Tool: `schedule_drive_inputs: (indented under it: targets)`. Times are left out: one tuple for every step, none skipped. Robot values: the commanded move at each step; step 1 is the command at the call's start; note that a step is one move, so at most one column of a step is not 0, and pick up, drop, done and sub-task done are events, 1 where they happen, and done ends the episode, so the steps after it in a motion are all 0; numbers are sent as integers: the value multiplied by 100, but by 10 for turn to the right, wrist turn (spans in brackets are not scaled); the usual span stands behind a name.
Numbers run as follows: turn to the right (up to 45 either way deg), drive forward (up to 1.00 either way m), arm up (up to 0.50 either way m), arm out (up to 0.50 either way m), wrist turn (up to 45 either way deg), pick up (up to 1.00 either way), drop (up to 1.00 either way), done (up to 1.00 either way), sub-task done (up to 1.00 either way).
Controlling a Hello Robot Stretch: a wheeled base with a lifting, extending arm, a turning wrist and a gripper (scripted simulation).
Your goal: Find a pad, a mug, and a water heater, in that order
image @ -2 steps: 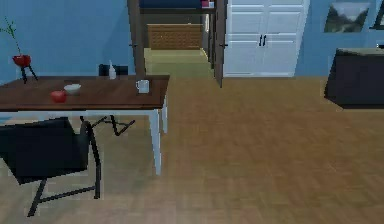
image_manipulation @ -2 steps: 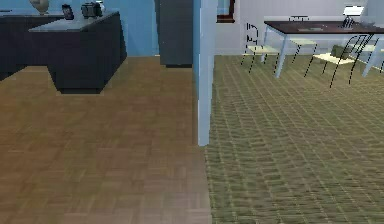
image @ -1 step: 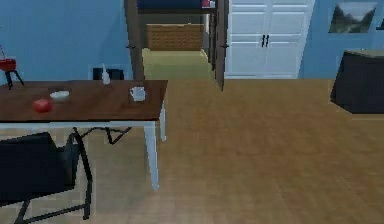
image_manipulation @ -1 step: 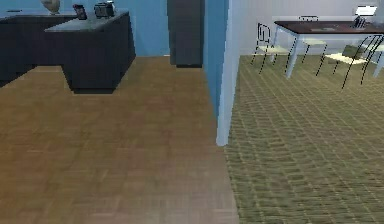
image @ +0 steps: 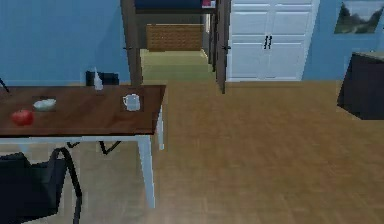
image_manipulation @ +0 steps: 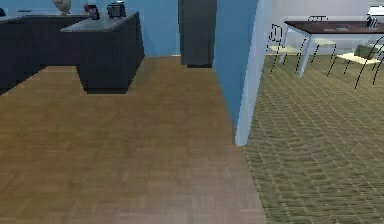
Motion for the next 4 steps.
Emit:
schedule_drive_inputs:
  targets:
    - [210,0,0,0,0,0,0,0,0]
    - [0,95,0,0,0,0,0,0,0]
    - [-180,0,0,0,0,0,0,0,0]
    - [0,20,0,0,0,0,0,0,0]
